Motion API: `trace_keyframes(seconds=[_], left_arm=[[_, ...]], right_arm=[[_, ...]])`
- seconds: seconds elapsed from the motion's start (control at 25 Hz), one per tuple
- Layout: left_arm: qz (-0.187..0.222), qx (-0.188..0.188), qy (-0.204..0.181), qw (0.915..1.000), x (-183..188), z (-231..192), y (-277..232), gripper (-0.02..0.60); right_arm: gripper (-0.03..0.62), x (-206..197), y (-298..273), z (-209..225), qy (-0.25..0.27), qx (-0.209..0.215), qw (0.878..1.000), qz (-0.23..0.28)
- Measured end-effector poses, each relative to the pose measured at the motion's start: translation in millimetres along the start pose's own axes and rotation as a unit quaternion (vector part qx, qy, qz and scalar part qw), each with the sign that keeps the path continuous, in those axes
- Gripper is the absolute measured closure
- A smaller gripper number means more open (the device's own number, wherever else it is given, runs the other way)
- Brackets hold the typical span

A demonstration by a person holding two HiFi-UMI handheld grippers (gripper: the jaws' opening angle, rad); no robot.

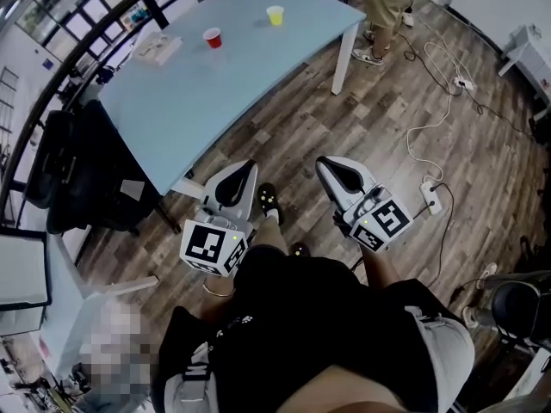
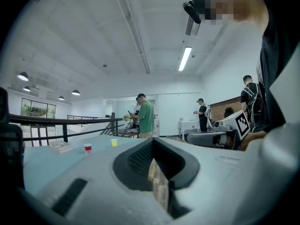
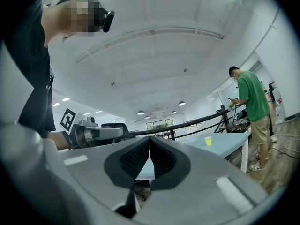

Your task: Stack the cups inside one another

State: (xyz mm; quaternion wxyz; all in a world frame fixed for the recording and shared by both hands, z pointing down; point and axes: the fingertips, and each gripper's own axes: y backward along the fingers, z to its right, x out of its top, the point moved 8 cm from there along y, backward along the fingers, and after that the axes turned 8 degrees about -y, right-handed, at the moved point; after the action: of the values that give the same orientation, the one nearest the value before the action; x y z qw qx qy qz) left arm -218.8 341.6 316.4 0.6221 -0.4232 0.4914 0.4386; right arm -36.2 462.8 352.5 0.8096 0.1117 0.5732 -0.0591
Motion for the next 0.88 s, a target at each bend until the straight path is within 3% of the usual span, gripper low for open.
trace_keyframes(seconds=[0.36, 0.88], left_arm=[[0.015, -0.03, 0.006, 0.9994, -6, -42, -61, 0.597], [0.006, -0.043, 0.019, 0.9989, -24, -132, -135, 0.597]], right_arm=[[0.588, 11, -31, 43, 0.01, -0.033, 0.999, -0.003], [0.588, 19, -111, 113, -0.002, -0.067, 0.998, -0.011]])
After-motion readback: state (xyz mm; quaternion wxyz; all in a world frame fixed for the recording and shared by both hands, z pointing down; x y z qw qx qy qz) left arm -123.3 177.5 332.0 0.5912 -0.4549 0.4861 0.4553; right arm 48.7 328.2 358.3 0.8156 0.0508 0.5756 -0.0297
